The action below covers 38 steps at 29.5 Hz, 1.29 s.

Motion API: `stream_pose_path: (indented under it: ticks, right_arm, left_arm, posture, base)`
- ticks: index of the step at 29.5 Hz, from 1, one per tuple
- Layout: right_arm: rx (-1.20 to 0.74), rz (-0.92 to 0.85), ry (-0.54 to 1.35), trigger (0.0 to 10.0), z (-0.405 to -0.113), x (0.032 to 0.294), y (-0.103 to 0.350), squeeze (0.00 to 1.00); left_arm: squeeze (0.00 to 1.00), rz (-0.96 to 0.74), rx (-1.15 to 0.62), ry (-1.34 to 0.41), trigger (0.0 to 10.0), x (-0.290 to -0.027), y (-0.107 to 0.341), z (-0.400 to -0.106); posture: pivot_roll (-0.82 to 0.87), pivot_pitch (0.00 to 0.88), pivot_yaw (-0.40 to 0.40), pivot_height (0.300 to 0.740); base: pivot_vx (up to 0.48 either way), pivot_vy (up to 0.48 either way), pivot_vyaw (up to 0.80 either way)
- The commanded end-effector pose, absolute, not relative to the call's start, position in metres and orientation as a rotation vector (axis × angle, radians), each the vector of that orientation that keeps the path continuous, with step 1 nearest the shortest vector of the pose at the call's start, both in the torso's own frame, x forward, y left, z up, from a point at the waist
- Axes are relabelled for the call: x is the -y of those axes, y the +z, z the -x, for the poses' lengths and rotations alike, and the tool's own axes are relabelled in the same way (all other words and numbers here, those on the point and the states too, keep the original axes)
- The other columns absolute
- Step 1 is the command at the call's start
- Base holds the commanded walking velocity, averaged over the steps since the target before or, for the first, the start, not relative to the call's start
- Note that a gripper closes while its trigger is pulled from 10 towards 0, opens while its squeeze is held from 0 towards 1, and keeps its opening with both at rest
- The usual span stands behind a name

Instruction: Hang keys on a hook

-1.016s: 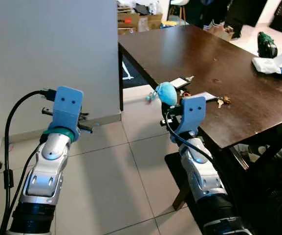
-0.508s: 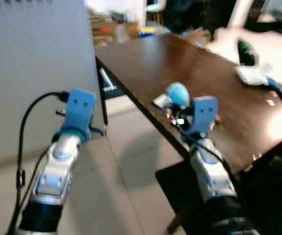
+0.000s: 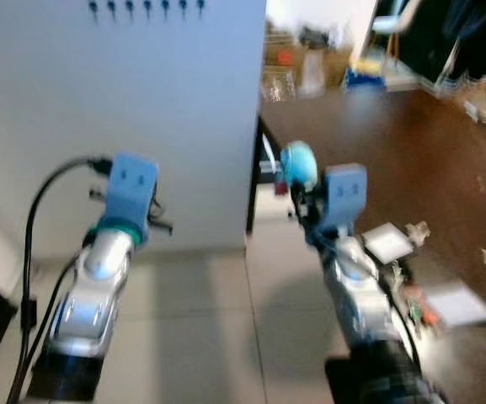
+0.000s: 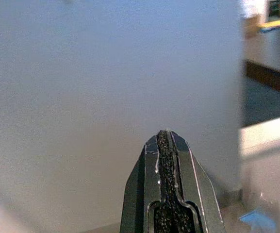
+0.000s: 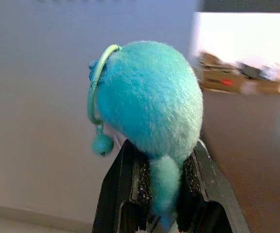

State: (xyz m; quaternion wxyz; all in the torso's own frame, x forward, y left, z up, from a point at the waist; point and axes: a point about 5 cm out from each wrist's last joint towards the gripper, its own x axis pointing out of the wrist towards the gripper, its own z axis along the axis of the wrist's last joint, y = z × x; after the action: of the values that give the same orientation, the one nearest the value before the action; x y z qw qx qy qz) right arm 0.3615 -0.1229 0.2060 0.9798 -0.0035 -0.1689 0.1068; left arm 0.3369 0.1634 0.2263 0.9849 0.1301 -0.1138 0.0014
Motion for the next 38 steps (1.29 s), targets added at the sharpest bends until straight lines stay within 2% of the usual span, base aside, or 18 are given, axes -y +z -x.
stream_pose_path:
  ticks: [1,16,32,38]
  right_arm:
    - [0.336,-0.01,0.242,10.0,-0.36,0.115,0.204,0.0]
    - [0.359,-0.046,0.277,10.0,-0.357,0.111,0.207,0.0]
    - [0.33,-0.046,0.24,10.0,-0.359,0.118,0.201,0.0]
    - [0.307,0.061,0.339,10.0,-0.353,0.116,0.197,0.0]
  left_arm:
    - [0.0,-0.267,0.217,0.018,10.0,-0.168,0.224,-0.336]
    - [0.0,-0.267,0.219,0.021,10.0,-0.168,0.225,-0.336]
    - [0.0,-0.257,0.333,0.048,10.0,-0.168,0.244,-0.334]
    - [0.0,-0.204,0.42,0.0,10.0,-0.158,0.259,-0.329]
  posture:
    - [0.06,0.041,0.075,0.74]
    - [0.07,0.05,0.076,0.74]
    - [0.06,0.054,0.072,0.74]
    - [0.06,0.056,0.066,0.74]
  base:
    - [0.465,0.0,0.0]
    - [0.465,0.0,0.0]
    - [0.464,0.0,0.0]
    - [0.44,0.0,0.0]
